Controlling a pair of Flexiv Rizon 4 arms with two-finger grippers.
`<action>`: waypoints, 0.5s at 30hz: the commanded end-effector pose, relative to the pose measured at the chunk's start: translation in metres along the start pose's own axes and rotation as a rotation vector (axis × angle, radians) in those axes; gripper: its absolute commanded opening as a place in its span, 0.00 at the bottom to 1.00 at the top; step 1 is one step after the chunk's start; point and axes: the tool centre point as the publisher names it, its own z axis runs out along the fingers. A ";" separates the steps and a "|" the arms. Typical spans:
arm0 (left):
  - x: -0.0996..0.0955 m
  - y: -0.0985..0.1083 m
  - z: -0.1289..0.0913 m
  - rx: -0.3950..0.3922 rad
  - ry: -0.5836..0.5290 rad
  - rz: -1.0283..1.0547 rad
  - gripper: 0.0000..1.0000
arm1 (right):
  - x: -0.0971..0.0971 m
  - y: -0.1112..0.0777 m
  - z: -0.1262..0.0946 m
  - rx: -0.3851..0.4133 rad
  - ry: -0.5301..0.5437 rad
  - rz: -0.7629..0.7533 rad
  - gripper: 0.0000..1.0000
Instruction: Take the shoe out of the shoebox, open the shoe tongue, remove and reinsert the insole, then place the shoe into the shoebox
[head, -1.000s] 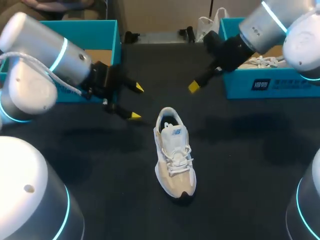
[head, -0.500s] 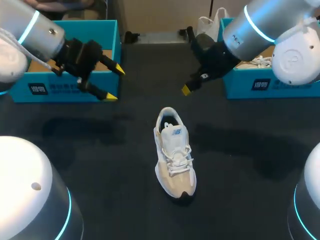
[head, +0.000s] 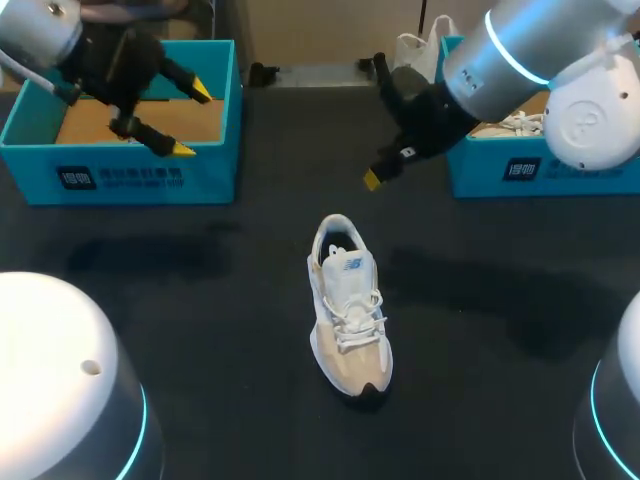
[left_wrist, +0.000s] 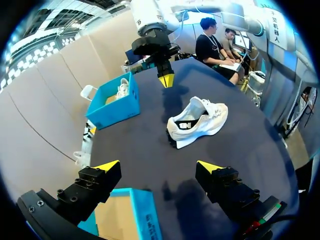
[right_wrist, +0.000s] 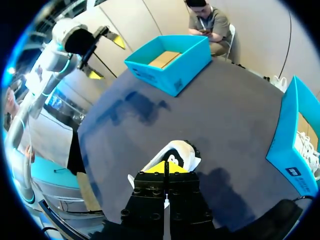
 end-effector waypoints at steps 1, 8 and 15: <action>0.000 -0.004 -0.022 -0.001 -0.009 -0.001 1.00 | 0.001 -0.004 0.011 -0.032 -0.100 0.065 0.00; -0.005 0.002 -0.030 0.010 -0.042 -0.022 1.00 | 0.003 -0.007 0.028 0.027 -0.354 0.131 0.00; -0.005 0.002 -0.030 0.010 -0.042 -0.022 1.00 | 0.008 -0.005 0.050 0.103 -0.492 0.164 0.00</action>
